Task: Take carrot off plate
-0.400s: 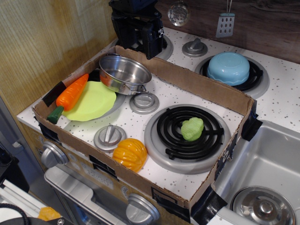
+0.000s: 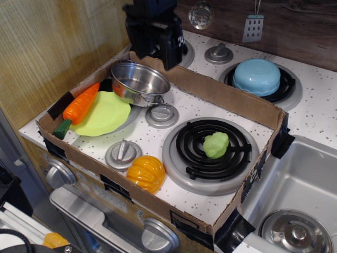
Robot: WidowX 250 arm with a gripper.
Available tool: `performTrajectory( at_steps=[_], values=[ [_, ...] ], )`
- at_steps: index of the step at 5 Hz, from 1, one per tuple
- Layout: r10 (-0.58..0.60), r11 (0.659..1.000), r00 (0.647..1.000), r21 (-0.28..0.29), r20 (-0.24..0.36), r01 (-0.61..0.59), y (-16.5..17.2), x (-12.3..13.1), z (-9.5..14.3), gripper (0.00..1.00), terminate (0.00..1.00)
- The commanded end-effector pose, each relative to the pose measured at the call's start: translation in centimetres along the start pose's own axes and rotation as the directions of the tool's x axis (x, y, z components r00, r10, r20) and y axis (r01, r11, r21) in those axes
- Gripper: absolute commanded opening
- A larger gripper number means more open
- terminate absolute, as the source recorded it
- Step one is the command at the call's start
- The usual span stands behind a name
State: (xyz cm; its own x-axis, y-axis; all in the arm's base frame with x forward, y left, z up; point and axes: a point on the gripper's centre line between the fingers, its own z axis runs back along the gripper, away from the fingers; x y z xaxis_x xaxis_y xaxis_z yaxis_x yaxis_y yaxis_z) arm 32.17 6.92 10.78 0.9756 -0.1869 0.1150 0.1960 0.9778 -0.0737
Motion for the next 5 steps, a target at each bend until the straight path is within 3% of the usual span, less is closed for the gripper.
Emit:
performTrajectory(
  at_steps=[1, 2, 3, 4, 5],
  values=[
    [0.092, 0.992, 0.994, 0.086, 0.050, -0.096, 0.6, -0.5, 3.8, 1.00, 0.00],
    [0.293, 0.949, 0.949, 0.089, 0.115, -0.303, 0.1, -2.5, 4.2, 1.00, 0.00],
    [0.379, 0.916, 0.915, 0.085, 0.135, -0.392, 0.1, -4.0, 3.5, 1.00, 0.00],
    [0.382, 0.910, 0.915, 0.121, 0.130, -0.397, 1.4, -5.5, 2.1, 1.00, 0.00],
    [0.345, 0.928, 0.926, 0.094, 0.156, -0.361, 2.4, -6.4, 0.5, 1.00, 0.00]
  ],
)
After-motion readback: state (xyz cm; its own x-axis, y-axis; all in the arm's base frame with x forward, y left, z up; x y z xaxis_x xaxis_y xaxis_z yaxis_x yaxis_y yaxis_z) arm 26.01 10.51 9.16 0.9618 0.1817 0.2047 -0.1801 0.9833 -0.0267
